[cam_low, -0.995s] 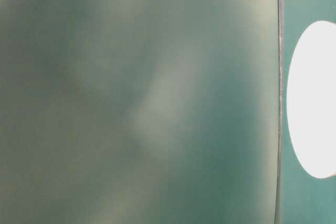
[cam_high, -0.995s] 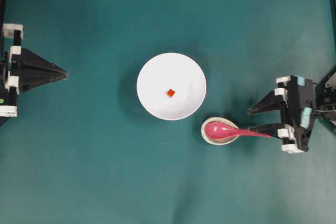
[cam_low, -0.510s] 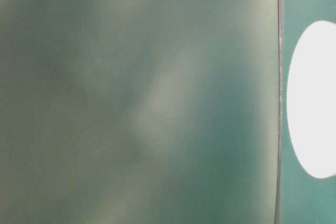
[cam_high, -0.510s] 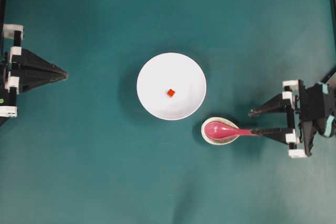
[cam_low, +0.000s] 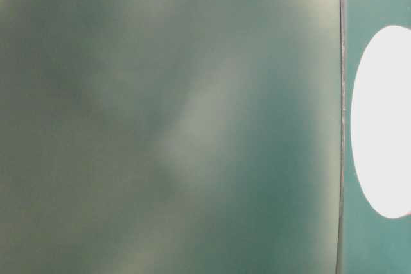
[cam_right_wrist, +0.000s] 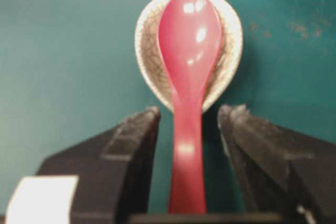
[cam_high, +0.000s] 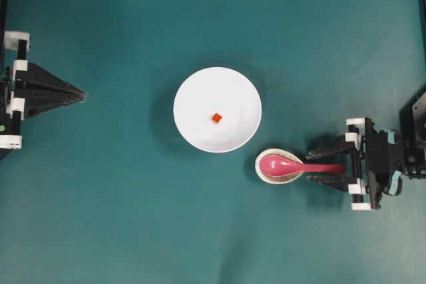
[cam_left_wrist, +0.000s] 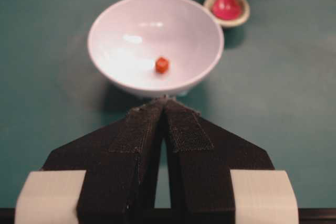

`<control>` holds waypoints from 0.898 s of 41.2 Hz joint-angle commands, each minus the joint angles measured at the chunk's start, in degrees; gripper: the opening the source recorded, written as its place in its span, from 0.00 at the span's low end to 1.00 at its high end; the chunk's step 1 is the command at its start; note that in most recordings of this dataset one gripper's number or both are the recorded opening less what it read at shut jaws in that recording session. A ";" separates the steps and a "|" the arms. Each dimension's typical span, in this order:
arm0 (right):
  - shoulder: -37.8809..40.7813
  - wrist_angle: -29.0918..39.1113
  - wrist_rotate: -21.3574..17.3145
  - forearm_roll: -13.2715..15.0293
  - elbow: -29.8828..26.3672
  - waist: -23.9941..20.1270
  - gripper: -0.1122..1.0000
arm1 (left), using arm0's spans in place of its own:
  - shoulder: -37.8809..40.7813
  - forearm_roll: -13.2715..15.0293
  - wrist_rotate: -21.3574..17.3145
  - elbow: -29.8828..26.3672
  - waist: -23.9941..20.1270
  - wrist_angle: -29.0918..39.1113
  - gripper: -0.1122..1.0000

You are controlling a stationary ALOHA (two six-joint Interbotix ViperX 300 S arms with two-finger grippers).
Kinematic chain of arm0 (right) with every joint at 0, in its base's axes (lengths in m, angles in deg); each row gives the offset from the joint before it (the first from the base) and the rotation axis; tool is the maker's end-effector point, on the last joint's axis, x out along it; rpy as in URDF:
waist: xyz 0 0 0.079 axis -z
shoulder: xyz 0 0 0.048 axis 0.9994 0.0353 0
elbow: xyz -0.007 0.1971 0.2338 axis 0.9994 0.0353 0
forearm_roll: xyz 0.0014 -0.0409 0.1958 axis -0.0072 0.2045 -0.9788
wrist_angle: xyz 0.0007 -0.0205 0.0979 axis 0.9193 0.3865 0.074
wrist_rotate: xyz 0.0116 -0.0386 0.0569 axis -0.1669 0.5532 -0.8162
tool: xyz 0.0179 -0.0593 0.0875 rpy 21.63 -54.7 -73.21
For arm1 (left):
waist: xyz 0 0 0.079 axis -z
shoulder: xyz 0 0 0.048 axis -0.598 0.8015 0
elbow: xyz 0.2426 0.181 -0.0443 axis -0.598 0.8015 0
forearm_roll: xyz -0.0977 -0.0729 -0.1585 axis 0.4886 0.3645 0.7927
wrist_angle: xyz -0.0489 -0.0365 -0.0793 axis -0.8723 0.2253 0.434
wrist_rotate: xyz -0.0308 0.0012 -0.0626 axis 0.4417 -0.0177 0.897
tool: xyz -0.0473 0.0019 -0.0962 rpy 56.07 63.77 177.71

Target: Grip the spoon and scoop the red block from the bowl with right arm.

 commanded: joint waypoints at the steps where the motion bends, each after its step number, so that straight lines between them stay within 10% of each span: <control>1: -0.35 -0.18 -0.18 -0.53 -0.44 -0.35 0.60 | 0.18 -0.18 -0.09 -1.41 -0.09 -0.18 0.10; 37: -0.44 1.58 -5.10 -1.49 -0.88 -1.58 0.59 | 0.18 -0.18 -0.09 -1.41 -0.09 -0.18 0.10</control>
